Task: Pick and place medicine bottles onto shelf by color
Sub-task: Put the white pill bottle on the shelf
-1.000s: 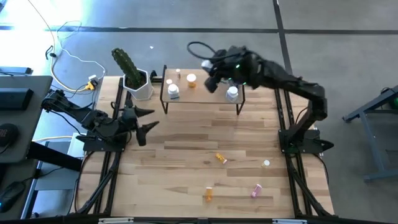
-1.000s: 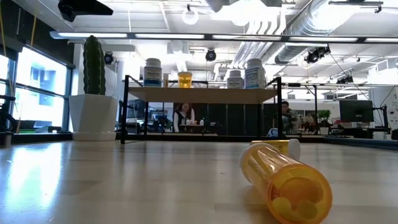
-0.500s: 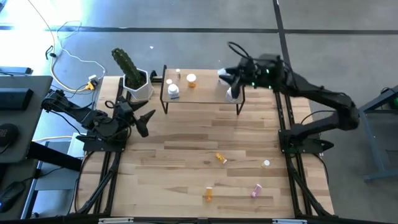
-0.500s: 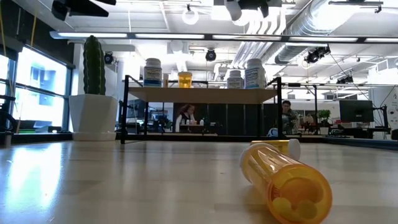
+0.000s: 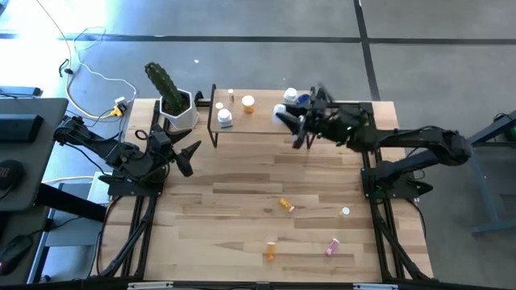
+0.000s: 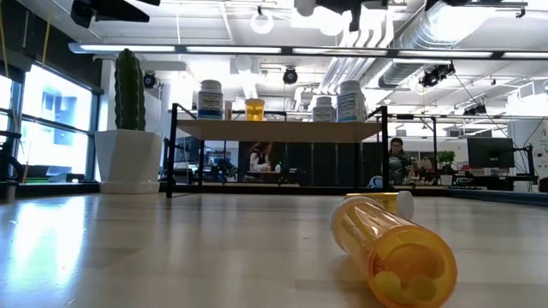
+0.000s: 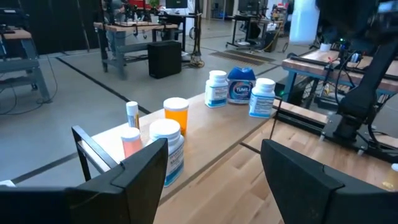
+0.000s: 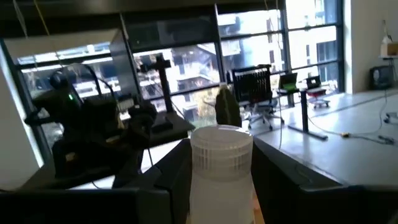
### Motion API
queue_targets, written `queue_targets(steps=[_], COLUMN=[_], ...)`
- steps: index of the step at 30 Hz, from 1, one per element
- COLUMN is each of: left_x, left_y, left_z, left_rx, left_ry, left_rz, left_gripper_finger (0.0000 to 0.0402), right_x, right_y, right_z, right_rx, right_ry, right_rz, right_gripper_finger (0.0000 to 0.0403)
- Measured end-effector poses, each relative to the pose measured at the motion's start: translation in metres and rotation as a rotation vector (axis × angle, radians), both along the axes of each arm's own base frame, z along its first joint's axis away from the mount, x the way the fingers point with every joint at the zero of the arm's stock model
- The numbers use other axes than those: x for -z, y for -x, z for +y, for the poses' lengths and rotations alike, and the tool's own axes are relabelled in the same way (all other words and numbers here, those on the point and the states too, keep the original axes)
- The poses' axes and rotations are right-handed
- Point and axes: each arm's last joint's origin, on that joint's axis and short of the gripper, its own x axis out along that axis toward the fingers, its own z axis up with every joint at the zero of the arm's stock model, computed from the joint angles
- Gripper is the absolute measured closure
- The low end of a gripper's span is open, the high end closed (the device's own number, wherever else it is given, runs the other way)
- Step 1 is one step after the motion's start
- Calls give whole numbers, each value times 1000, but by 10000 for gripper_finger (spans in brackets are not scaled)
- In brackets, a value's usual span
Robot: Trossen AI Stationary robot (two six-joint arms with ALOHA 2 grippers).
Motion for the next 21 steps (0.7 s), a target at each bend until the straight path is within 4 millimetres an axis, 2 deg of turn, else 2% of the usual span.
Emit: queue_targets(steps=[2,5,9,13,21], left_x=[0,0,0,1,2], left_y=[0,0,0,-1,-3], left_z=[0,0,0,-1,-4], left_rx=[0,0,5,53,185], left_ry=[0,-1,-25,-45,-77], left_rz=[0,2,30,68,139], left_gripper_finger=[154,154,154,154,154], right_x=[8,9,28,33,70], right_y=[-12,-28,-54,-76,-122], right_z=[7,17,30,38,49], right_rx=[12,51,183,302,440], right_ry=[-4,34,51,37,20], right_rz=[18,18,66,51,147], right_gripper_finger=[274,274,274,274,274])
